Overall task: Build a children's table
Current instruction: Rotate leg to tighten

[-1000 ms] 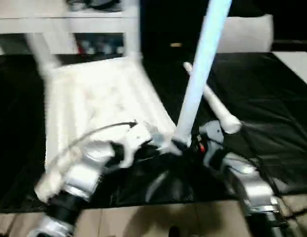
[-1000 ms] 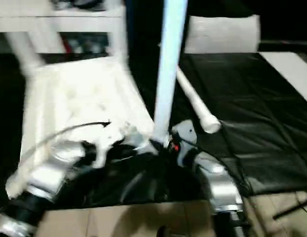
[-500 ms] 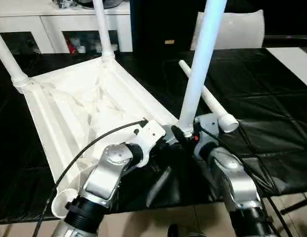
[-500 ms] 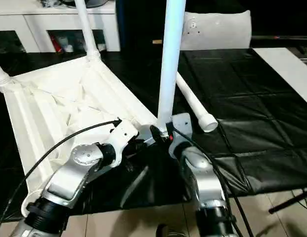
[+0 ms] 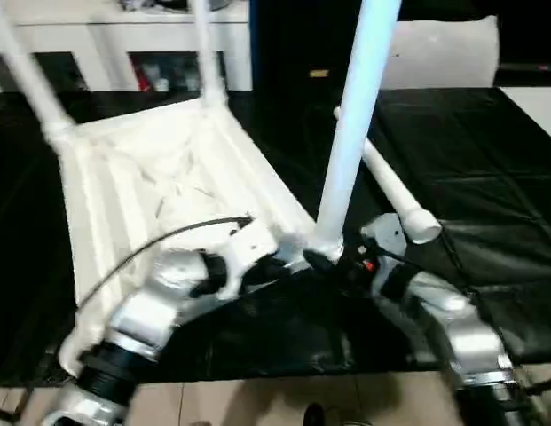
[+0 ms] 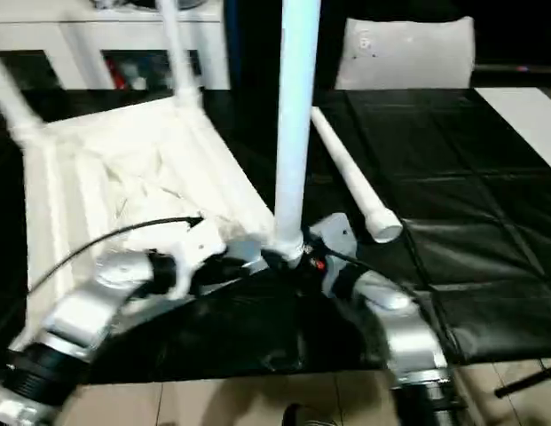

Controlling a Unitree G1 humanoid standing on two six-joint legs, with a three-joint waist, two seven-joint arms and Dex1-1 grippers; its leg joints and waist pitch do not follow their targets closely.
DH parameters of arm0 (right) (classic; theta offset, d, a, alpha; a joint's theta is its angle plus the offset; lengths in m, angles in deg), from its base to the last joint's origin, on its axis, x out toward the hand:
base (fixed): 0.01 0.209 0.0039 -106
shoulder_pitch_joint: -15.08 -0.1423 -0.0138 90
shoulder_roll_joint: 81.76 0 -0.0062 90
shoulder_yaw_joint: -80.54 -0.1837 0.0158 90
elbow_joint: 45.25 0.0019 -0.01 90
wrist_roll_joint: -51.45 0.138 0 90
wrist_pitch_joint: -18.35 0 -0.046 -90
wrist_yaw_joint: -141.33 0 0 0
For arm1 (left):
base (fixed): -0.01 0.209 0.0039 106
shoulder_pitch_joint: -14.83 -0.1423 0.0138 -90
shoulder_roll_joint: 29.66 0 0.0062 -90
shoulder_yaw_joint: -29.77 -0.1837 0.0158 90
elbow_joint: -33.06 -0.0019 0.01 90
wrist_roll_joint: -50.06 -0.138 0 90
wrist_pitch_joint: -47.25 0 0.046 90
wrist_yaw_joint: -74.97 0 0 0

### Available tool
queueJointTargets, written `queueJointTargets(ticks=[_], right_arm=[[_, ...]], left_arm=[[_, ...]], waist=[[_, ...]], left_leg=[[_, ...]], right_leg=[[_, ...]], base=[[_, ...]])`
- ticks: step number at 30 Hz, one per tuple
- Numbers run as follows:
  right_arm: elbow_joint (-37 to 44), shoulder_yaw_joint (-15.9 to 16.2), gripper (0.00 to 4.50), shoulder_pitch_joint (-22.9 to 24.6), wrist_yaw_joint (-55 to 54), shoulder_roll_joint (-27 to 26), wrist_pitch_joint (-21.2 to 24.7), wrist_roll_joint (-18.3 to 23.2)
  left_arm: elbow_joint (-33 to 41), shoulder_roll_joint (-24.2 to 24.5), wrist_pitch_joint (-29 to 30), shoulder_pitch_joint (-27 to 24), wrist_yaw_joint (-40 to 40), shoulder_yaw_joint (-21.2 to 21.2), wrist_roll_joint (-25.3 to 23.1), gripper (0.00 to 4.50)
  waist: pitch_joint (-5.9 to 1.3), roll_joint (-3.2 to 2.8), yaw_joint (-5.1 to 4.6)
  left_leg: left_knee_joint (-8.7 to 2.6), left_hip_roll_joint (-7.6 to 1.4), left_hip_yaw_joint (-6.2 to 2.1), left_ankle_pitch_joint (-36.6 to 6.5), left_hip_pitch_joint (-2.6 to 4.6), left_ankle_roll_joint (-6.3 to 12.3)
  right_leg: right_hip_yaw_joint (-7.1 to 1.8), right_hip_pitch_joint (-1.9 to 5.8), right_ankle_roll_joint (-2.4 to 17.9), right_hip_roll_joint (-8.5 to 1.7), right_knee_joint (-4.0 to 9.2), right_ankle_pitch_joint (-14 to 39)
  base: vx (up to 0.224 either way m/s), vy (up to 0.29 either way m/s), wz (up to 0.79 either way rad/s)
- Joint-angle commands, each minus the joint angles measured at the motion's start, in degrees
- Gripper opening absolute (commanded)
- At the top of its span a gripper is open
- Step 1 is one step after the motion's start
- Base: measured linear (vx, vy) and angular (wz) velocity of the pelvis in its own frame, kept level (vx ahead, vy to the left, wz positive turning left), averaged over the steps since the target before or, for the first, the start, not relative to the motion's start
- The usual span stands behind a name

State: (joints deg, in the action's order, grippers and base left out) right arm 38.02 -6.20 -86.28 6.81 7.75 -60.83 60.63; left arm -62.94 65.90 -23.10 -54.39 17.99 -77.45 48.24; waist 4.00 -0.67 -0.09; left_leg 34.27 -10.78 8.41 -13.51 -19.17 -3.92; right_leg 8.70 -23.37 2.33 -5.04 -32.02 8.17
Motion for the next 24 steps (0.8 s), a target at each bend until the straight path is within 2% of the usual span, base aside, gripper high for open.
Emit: queueJointTargets(ticks=[1,5,8,9,13,14,15,21,22,24], right_arm=[[1.0,0.9,4.45,-1.2,6.2,2.7,-0.6,1.8],[0.1,1.8,4.45,-2.6,11.7,5.8,-1.2,2.8],[-1.4,2.9,4.45,-4.2,15.2,7.7,-2.4,2.7],[-2.8,4.1,4.45,-5.4,17.5,8.8,-3.4,2.2],[-4.9,6.0,4.45,-7.0,20.6,10.0,-5.3,1.3],[-5.2,6.2,4.45,-7.2,20.9,10.1,-5.6,1.1],[-6.4,7.2,4.45,-7.9,22.3,10.4,-6.5,0.6],[-7.9,9.6,4.45,-8.8,26.6,10.6,-7.6,0.9],[-8.1,9.9,4.2,-8.9,26.9,10.6,-7.8,0.9],[-8.8,10.2,4.2,-9.2,27.4,10.6,-8.3,0.9]], left_arm=[[-1.8,2.5,-3.9,1.4,-6.3,-2.9,0.1,0.0],[-4.1,4.8,-7.4,2.7,-10.8,-4.1,0.9,0.0],[-6.0,5.8,-10.2,3.8,-14.7,-4.9,1.6,0.0],[-7.3,6.4,-12.0,4.8,-16.9,-5.7,1.4,0.0],[-9.4,6.8,-14.5,6.3,-19.3,-6.8,1.4,0.0],[-9.6,6.9,-14.8,6.5,-19.6,-6.9,1.4,0.0],[-10.6,6.9,-15.9,7.2,-21.0,-7.5,1.5,0.0],[-12.8,6.8,-18.8,8.7,-23.9,-8.9,1.1,0.0],[-12.9,6.8,-19.1,8.8,-24.1,-9.0,1.0,0.0],[-13.3,6.8,-19.7,9.0,-24.8,-9.4,1.1,0.0]], waist=[[-3.21,0.41,0.22],[-3.29,0.51,0.88],[-3.33,0.52,1.29],[-3.41,0.49,1.72],[-3.51,0.54,2.23],[-3.52,0.74,2.25],[-3.58,0.64,2.51],[-3.62,0.79,3.13],[-3.64,0.82,3.18],[-3.63,0.8,3.26]], left_leg=[[-4.25,-2.36,-0.23,-6.8,-0.86,6.3],[-4.2,-2.38,-0.14,-5.2,-0.82,6.9],[-4.11,-2.34,0.04,-5.2,-0.71,6.55],[-4.13,-2.39,0.04,-4.4,-0.56,6.35],[-4.07,-2.54,0.12,-3.4,-0.51,6.28],[-4.07,-2.54,0.12,-3.2,-0.59,6.32],[-4.01,-2.58,0.14,-2.6,-0.55,6.35],[-3.99,-2.7,0.26,-2.3,-0.57,6.65],[-4.0,-2.77,0.26,-2.4,-0.59,6.5],[-4.02,-2.79,0.24,-2.3,-0.56,6.24]], right_leg=[[-4.01,3.55,7.6,-3.87,3.73,20.6],[-4.17,3.64,8.7,-3.9,3.27,18.5],[-4.24,3.65,8.8,-4.06,3.33,19.2],[-4.26,3.61,9.1,-4.06,3.2,18.9],[-4.34,3.59,10.0,-4.07,2.83,16.8],[-4.34,3.69,10.1,-4.09,2.78,16.5],[-4.39,3.7,10.5,-4.15,2.59,15.6],[-4.39,3.78,10.6,-4.22,2.48,15.6],[-4.39,3.8,10.6,-4.27,2.42,15.7],[-4.44,3.8,10.5,-4.29,2.43,15.8]], base=[[0.0,0.0,0.0],[0.0,0.0,0.0],[0.0,0.0,0.0],[0.0,0.0,0.0],[0.0,0.0,0.0],[0.0,0.0,0.0],[0.0,0.0,0.0],[0.0,0.0,0.0],[0.0,0.0,0.0],[0.0,0.0,0.0]])
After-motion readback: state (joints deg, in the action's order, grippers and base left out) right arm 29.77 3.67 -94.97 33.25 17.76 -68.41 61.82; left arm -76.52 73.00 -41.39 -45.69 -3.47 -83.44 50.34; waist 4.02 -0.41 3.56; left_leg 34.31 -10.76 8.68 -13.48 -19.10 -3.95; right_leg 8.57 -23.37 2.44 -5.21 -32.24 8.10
